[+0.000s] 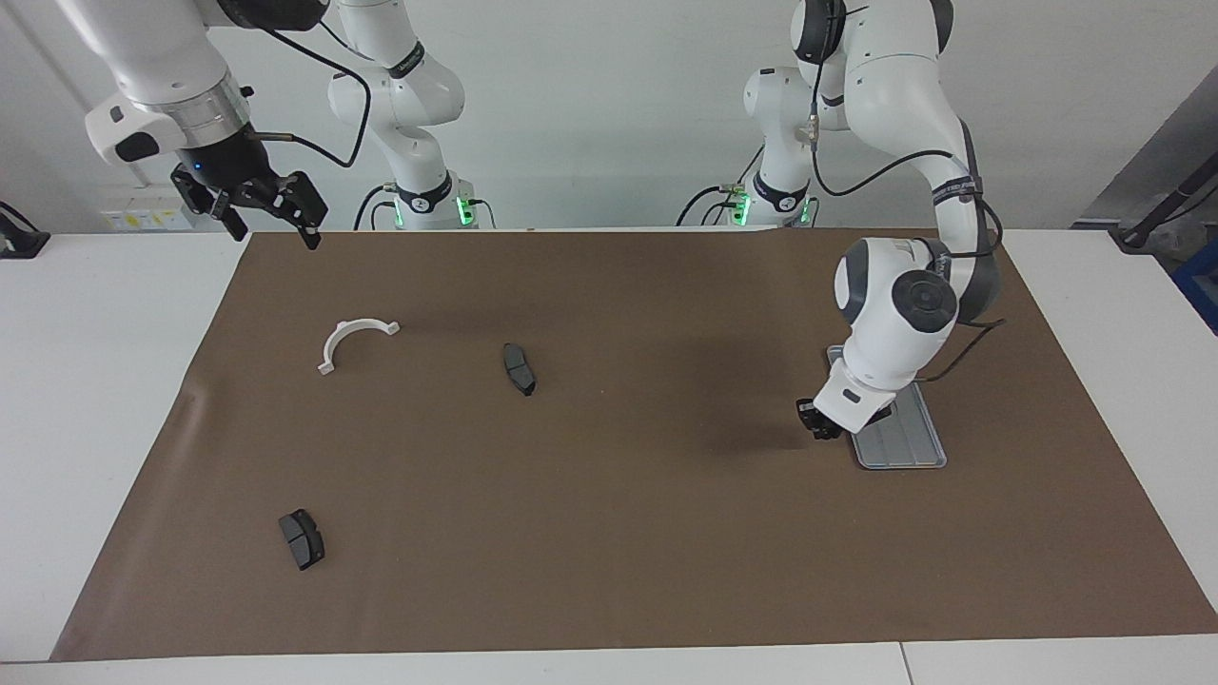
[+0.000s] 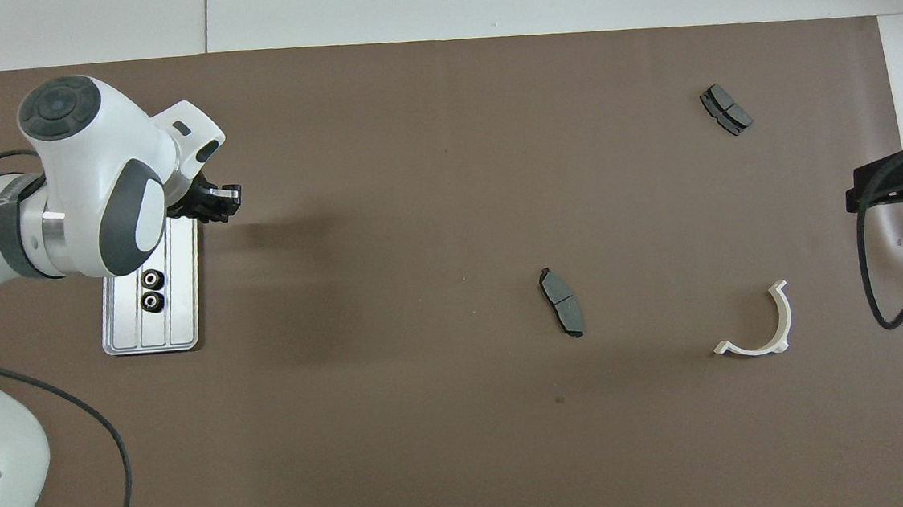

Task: Pick bearing gear from pile to tray
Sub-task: 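Carry the gear with the left gripper onto the tray and lower it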

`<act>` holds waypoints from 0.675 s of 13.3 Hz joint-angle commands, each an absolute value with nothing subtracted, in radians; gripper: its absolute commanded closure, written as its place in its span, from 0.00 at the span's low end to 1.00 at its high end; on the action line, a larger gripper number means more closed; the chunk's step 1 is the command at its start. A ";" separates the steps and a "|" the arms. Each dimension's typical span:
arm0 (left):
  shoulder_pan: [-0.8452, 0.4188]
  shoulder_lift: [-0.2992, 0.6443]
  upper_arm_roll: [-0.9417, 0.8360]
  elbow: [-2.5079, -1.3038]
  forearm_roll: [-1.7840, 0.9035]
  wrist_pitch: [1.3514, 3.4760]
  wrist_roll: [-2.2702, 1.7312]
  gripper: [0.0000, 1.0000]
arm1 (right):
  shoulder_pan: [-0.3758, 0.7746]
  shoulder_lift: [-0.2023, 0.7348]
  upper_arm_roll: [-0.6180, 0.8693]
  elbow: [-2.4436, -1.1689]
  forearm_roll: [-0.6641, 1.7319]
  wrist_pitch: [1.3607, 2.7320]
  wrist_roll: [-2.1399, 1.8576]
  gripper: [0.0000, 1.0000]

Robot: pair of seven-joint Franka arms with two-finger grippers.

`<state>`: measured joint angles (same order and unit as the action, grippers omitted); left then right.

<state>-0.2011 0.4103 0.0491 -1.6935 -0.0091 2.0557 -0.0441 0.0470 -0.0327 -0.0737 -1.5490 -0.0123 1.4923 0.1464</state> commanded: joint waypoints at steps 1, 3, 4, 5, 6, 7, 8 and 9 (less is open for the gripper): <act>-0.144 0.338 0.038 -1.852 0.003 2.145 0.076 1.00 | 0.035 -0.060 -0.069 -1.578 0.014 1.491 0.114 0.00; -0.118 0.316 0.038 -1.955 0.003 2.286 0.110 1.00 | 0.034 -0.060 -0.069 -1.578 0.014 1.491 0.114 0.00; -0.104 0.311 0.038 -1.977 0.003 2.322 0.127 1.00 | 0.034 -0.060 -0.069 -1.578 0.014 1.491 0.114 0.00; -0.094 0.310 0.038 -1.985 0.003 2.327 0.149 1.00 | 0.034 -0.060 -0.069 -1.578 0.014 1.491 0.114 0.00; -0.091 0.308 0.038 -1.991 0.003 2.327 0.165 1.00 | 0.034 -0.060 -0.069 -1.578 0.014 1.491 0.114 0.00; -0.083 0.308 0.038 -1.994 0.003 2.332 0.172 1.00 | 0.034 -0.060 -0.069 -1.578 0.014 1.491 0.114 0.00; -0.081 0.308 0.038 -1.994 0.003 2.333 0.172 1.00 | 0.034 -0.060 -0.069 -1.578 0.014 1.491 0.114 0.00; -0.081 0.308 0.038 -1.994 0.003 2.333 0.172 1.00 | 0.034 -0.060 -0.069 -1.578 0.014 1.491 0.114 0.00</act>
